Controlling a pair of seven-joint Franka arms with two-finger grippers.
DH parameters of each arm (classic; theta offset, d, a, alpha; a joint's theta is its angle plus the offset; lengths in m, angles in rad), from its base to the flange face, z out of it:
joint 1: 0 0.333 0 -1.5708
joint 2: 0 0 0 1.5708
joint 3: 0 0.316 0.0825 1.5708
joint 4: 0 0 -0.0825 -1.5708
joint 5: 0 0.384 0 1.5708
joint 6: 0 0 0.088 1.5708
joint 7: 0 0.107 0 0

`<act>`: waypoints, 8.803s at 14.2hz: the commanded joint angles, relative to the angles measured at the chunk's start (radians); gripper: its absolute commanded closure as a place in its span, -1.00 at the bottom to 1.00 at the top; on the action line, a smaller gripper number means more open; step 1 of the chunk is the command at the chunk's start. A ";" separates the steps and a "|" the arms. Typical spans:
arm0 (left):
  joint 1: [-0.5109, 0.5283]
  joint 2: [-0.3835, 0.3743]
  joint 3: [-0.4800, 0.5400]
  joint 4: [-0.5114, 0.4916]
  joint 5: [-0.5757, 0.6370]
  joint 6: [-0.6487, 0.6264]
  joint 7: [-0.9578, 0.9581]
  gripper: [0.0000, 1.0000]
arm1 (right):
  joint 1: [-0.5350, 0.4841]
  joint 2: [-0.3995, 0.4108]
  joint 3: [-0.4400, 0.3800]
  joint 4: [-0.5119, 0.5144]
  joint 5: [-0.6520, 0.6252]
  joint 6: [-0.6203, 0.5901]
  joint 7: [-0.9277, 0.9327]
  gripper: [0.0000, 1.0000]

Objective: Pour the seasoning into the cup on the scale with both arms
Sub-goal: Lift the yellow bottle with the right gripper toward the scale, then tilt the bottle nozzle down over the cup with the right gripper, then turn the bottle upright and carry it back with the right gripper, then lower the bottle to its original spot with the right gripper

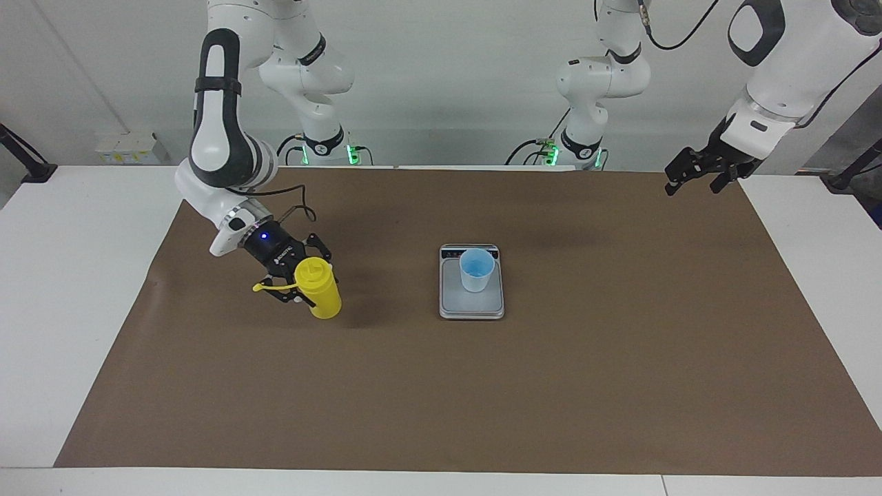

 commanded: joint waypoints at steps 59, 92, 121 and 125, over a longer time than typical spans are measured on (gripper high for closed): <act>0.006 -0.028 -0.003 -0.032 0.014 0.016 0.010 -1.00 | 0.658 0.050 0.018 0.120 -2.618 -0.084 1.839 0.21; 0.006 -0.028 -0.003 -0.032 0.014 0.016 0.011 -1.00 | 0.563 -0.008 0.020 0.080 -2.438 0.120 2.038 0.24; 0.006 -0.028 -0.003 -0.032 0.014 0.016 0.010 -1.00 | 0.231 -0.037 0.023 0.051 -1.233 0.422 1.126 0.27; 0.006 -0.028 -0.003 -0.032 0.014 0.016 0.011 -1.00 | 0.156 -0.062 0.018 0.041 -0.704 0.330 0.550 0.27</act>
